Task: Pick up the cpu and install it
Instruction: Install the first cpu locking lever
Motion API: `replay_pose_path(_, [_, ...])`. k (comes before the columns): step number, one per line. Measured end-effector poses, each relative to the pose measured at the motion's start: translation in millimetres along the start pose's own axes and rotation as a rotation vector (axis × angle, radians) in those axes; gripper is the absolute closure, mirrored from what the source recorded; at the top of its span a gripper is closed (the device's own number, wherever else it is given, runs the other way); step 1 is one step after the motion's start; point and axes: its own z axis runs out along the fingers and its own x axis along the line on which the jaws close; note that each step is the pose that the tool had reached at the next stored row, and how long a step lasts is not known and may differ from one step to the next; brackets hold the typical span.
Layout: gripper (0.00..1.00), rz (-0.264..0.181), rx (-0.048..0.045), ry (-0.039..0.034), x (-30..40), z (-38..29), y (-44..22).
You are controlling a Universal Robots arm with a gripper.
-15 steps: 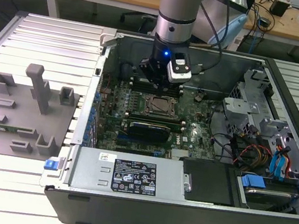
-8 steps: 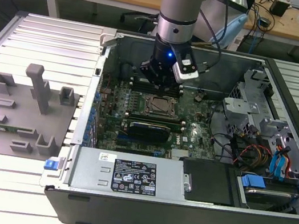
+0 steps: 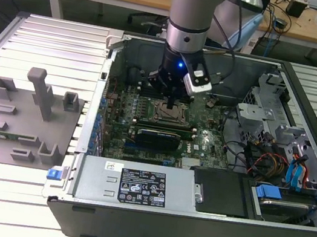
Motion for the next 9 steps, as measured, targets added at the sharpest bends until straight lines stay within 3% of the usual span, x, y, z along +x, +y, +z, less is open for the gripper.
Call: replay_pose_path(9, [0.89, 0.0, -0.0003, 0.0001, -4.1, 0.1, -3.0])
